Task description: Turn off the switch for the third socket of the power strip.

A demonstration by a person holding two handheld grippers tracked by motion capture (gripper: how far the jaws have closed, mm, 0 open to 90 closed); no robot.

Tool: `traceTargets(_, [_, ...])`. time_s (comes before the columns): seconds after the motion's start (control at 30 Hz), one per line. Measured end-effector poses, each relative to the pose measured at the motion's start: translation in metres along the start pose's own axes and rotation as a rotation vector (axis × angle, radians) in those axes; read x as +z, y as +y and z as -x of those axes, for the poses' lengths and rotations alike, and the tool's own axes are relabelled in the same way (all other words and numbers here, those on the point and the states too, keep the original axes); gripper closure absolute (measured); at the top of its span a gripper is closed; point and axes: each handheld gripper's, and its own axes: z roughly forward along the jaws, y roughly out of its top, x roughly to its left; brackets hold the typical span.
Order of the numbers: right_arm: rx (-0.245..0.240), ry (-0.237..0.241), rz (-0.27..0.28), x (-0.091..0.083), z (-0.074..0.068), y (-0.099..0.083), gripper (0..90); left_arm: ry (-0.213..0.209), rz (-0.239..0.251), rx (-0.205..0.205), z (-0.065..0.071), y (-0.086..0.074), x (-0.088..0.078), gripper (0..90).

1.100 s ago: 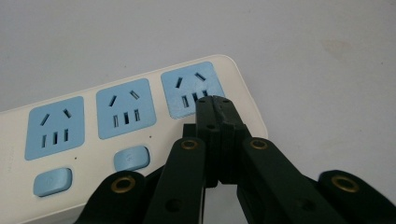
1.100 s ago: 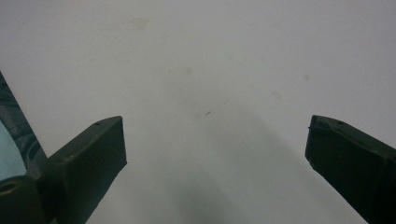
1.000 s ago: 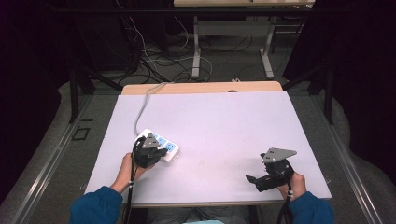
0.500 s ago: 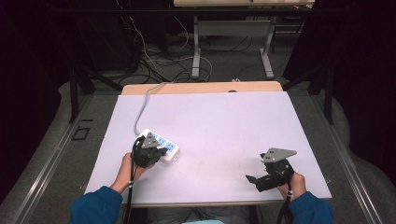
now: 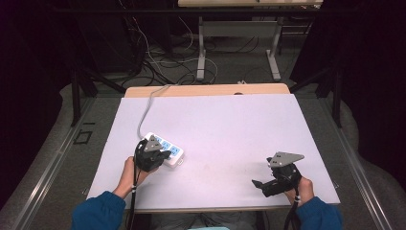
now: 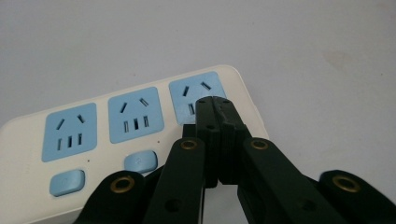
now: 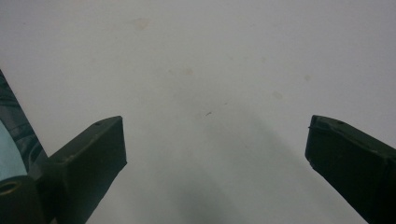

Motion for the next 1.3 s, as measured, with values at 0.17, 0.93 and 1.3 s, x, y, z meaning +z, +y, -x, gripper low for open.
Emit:
traceTargets(0.17, [0.001, 0.000, -0.002, 0.000, 0.000, 0.000, 4.6, -0.003, 0.014, 0.001, 0.000, 0.003, -0.004, 78.7])
traceTargets(0.93, [0.002, 0.000, 0.010, -0.001, 0.000, 0.000, 4.2, 0.111, 0.011, -0.020, -0.003, 0.008, -0.025, 2.3])
traceTargets(1.3, [0.008, -0.001, 0.005, -0.001, -0.001, 0.000, 4.2, 0.125, 0.004, -0.029, -0.005, 0.002, -0.033, 0.3])
